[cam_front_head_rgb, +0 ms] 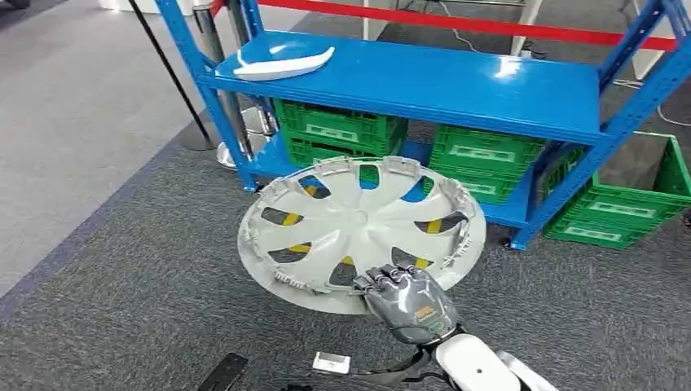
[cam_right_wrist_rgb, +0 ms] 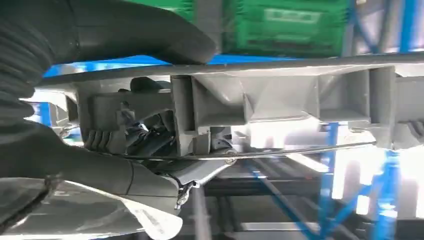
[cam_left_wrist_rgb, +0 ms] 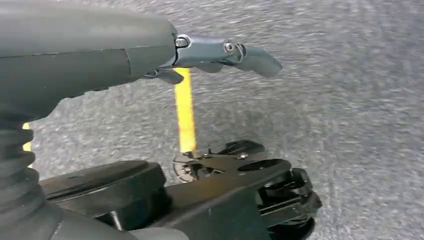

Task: Take the parts from the cabinet and place them on the table.

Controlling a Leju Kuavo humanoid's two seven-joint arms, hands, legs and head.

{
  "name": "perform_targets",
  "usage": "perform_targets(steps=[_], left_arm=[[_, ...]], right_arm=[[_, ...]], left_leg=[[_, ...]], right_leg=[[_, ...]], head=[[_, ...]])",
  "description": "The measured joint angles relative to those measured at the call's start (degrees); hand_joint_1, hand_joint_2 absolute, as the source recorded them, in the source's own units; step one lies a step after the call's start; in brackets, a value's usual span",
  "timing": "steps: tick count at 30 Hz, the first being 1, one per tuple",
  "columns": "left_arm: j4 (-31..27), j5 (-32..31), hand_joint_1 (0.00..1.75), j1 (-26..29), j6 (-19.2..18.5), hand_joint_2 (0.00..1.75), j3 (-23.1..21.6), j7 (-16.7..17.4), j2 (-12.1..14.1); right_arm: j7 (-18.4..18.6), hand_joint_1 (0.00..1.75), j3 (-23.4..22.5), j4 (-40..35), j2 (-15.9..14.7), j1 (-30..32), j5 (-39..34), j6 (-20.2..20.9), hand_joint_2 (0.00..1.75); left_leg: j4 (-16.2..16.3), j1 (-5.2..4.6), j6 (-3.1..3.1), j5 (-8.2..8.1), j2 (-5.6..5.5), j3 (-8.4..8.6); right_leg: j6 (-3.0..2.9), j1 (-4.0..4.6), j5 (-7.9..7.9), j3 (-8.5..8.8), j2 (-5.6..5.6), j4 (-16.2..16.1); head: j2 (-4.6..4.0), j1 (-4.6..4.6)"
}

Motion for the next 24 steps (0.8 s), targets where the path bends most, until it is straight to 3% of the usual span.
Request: perform_targets(steps=[2,3,4,6,8,9,10,11,12,14,15,16,17,18,19,20,23,24], left_arm=[[0.0,-0.02,0.0,-0.01,0.02,1.75,0.0,0.0,0.04],[0.0,-0.02,0.0,-0.07,0.04,1.75,0.0,0.0,0.11],[0.0,-0.02,0.0,-0.15,0.13,1.75,0.0,0.0,0.02],[0.0,0.0,0.0,-0.16,0.17,1.75,0.0,-0.02,-0.04],[0.0,-0.02,0.0,0.07,0.15,1.75,0.0,-0.02,0.02],[0.0,-0.02,0.0,0.03,0.15,1.75,0.0,0.0,0.09],[0.0,-0.02,0.0,0.09,0.15,1.75,0.0,0.04,0.02],[0.0,-0.02,0.0,-0.03,0.15,1.75,0.02,0.04,0.04],[0.0,-0.07,0.0,-0.17,0.15,1.75,0.02,0.04,0.04],[0.0,-0.09,0.0,-0.17,-0.04,1.75,0.02,0.04,0.02],[0.0,-0.11,0.0,-0.08,-0.06,1.75,0.02,0.06,0.02],[0.0,-0.11,0.0,-0.01,-0.07,1.75,0.02,0.07,0.02],[0.0,-0.09,0.0,-0.01,-0.04,1.75,0.02,0.07,0.04],[0.0,-0.11,0.0,-0.08,-0.04,1.75,0.02,0.07,0.04],[0.0,-0.11,0.0,-0.09,-0.04,1.75,0.02,0.07,-0.04],[0.0,-0.11,0.0,-0.23,-0.09,1.75,0.04,0.07,-0.15],[0.0,-0.18,0.0,-0.08,-0.11,1.75,0.02,0.07,-0.11],[0.0,-0.15,0.0,0.12,-0.09,1.75,0.04,0.07,-0.09]], right_arm=[[-0.13,1.66,0.0,0.0,0.04,-0.01,0.0,0.0,1.75],[-0.11,1.66,0.0,0.0,0.09,-0.03,0.0,0.0,1.75],[-0.09,1.66,0.0,0.0,0.11,-0.12,0.0,0.0,1.75],[-0.07,1.66,-0.02,-0.02,0.11,-0.26,0.0,0.0,1.75],[-0.13,1.66,-0.02,-0.02,0.17,-0.24,0.02,0.0,1.75],[-0.11,1.66,-0.02,-0.04,0.28,-0.28,0.02,0.0,1.75],[-0.09,1.66,-0.02,-0.02,0.28,-0.35,0.02,0.0,1.75],[-0.09,1.66,-0.02,-0.04,0.28,-0.35,0.0,0.0,1.75],[-0.09,1.66,-0.02,-0.02,0.26,-0.29,0.04,0.0,1.75],[-0.13,1.66,-0.02,0.02,0.26,-0.26,0.02,0.0,1.75],[-0.13,1.66,-0.02,0.13,0.26,-0.2,0.02,0.0,1.75],[-0.13,1.66,-0.02,0.26,0.26,-0.22,0.04,-0.02,1.75],[-0.09,1.66,-0.02,0.31,0.26,-0.26,0.04,-0.02,1.75],[-0.09,1.66,-0.02,0.31,0.26,-0.31,0.04,-0.02,1.75],[-0.11,1.66,-0.02,0.31,0.26,-0.39,0.04,-0.02,1.75],[-0.2,1.66,-0.02,0.31,0.26,-0.36,0.04,-0.04,1.75],[-0.22,1.66,0.0,0.31,0.28,-0.46,0.04,-0.11,1.75],[-0.09,1.66,0.0,0.31,0.28,-0.37,0.04,-0.07,1.75]], left_leg=[[-7.86,0.02,0.03,3.37,0.86,5.12],[-13.37,0.02,0.0,5.24,2.13,8.53],[-17.56,-0.09,0.01,5.36,5.36,10.78],[-16.64,-0.56,1.33,5.55,3.94,10.1],[-16.34,-0.88,2.09,5.53,3.2,9.28],[-16.55,-0.87,2.76,5.89,2.31,9.3],[-16.67,-0.7,3.2,6.13,1.74,9.24],[-16.67,-0.73,3.57,6.27,1.21,9.03],[-16.67,-0.83,3.81,6.39,0.55,8.82],[-16.65,-1.36,4.15,6.53,-0.94,8.51],[-16.65,-1.63,4.25,6.6,-1.77,8.48],[-16.64,-1.86,4.31,6.64,-2.72,8.48],[-16.63,-2.05,4.31,6.65,-3.58,8.51],[-16.63,-2.21,4.29,6.68,-4.54,8.6],[-16.63,-2.05,4.26,6.71,-5.16,8.55],[-16.48,-2.41,3.97,6.87,-5.67,8.1],[-16.59,-1.48,2.92,7.55,-7.73,7.14],[-16.83,-1.73,2.44,7.76,-8.57,7.08]], right_leg=[[0.4,-0.21,0.14,-0.27,-1.47,0.26],[0.84,-0.38,0.0,-0.32,-2.17,0.54],[1.46,-0.07,-0.3,-0.38,-2.72,1.13],[2.5,0.17,-0.43,-0.53,-3.46,1.52],[3.05,-0.14,-0.16,-0.43,-4.26,1.33],[3.6,-0.35,-0.42,-0.52,-4.92,1.33],[3.85,-0.71,-1.83,-1.32,-2.25,2.37],[3.6,-0.69,-4.2,-2.68,0.56,5.77],[3.47,-0.53,-6.55,-4.79,2.01,10.58],[3.17,-0.21,-9.69,-9.37,2.92,19.76],[2.85,-0.09,-9.15,-10.06,2.94,20.66],[2.34,0.1,-7.08,-9.27,3.03,18.59],[1.82,0.3,-4.62,-7.63,3.34,14.73],[1.08,0.56,-1.49,-4.94,4.36,8.75],[0.42,0.67,0.2,-2.98,7.35,4.11],[-0.07,0.32,-0.41,-1.99,10.08,3.22],[0.18,0.82,-0.45,-2.03,8.34,2.63],[0.0,0.58,-0.22,-1.77,7.41,2.1]], head=[[0.0,0.0],[0.0,-0.09],[0.0,-0.11],[0.0,0.57],[0.0,0.57],[0.0,0.54],[0.0,0.68],[0.0,0.7],[0.0,0.92],[0.0,0.89],[0.0,0.89],[0.0,0.89],[0.0,0.89],[0.0,0.92],[0.0,0.89],[0.0,0.61],[0.0,0.87],[0.0,0.83]])
